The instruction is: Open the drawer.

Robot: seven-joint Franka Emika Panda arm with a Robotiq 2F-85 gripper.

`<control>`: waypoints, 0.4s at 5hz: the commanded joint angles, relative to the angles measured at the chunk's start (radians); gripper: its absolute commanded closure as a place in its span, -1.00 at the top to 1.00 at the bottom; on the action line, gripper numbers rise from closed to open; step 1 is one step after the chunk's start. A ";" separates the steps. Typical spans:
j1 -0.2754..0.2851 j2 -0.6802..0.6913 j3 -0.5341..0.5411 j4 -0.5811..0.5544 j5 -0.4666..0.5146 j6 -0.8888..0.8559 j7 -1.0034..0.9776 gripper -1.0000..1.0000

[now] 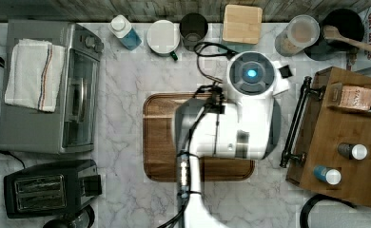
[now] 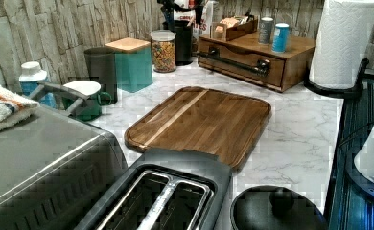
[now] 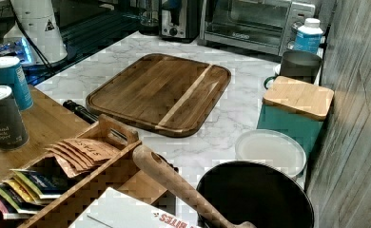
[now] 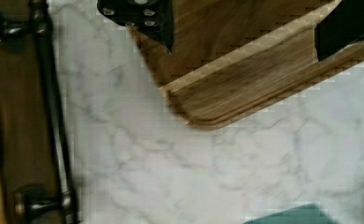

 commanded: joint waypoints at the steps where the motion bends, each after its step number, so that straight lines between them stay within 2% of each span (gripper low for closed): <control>1: -0.141 0.052 -0.142 0.018 -0.033 0.104 -0.210 1.00; 2: -0.163 0.074 -0.147 0.020 -0.015 0.130 -0.279 1.00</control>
